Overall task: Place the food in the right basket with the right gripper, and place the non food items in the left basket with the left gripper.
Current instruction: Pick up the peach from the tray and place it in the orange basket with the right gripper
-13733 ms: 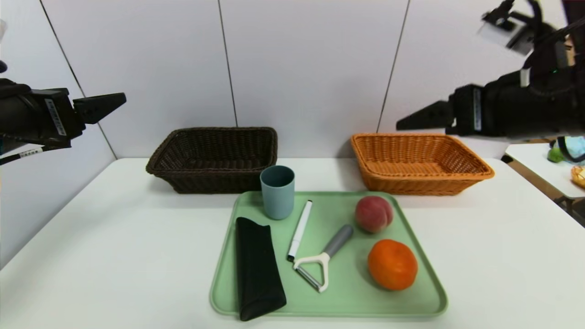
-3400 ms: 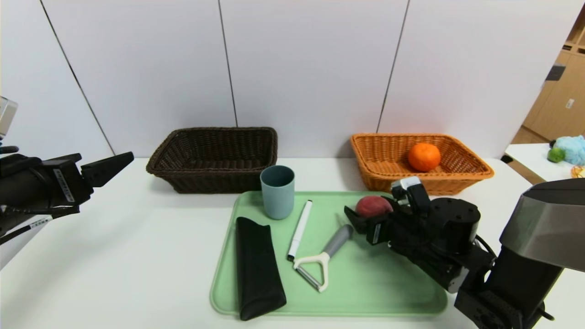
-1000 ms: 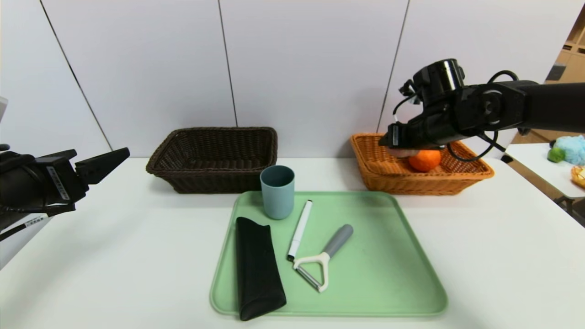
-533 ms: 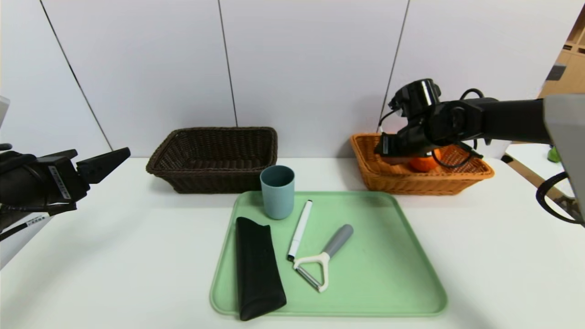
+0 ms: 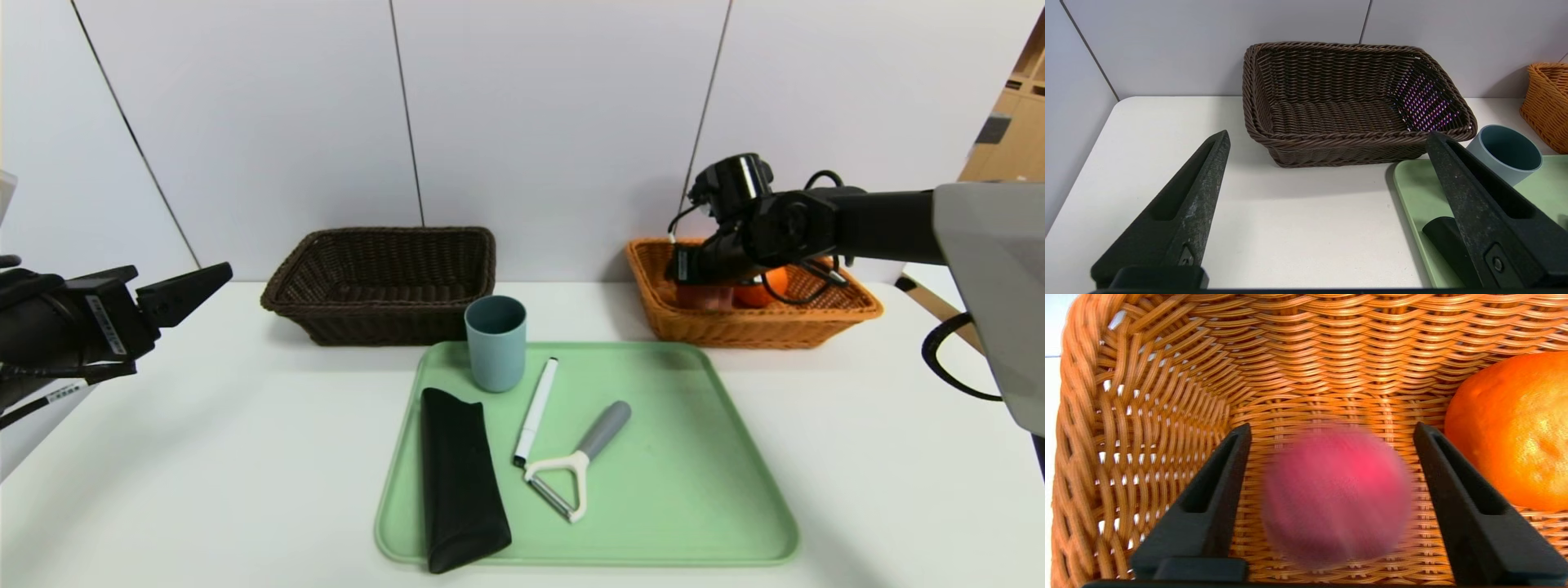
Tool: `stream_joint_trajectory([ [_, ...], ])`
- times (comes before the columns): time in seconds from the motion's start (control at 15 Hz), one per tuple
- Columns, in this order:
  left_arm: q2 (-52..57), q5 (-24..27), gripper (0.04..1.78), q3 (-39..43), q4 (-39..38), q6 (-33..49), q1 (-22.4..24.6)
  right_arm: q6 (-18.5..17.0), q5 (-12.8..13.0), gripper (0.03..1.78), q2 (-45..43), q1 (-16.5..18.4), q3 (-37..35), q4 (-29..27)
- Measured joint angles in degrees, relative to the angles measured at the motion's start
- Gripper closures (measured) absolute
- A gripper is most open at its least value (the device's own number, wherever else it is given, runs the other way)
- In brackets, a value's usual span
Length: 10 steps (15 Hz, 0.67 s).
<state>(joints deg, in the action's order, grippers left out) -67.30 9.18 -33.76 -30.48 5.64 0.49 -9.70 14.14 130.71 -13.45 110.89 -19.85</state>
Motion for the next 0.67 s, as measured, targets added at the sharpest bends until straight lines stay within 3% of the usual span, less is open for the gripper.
stream_joint_trajectory([
  [0.47,0.13,-0.01,0.13,0.35,0.09,0.24,0.02,0.0,2.06,0.23,-2.79,-0.33,0.3,0.3],
  [0.67,0.07,0.0,0.13,0.49,0.09,0.28,-0.02,-2.33,2.06,0.19,-9.65,-3.91,0.37,-0.05],
])
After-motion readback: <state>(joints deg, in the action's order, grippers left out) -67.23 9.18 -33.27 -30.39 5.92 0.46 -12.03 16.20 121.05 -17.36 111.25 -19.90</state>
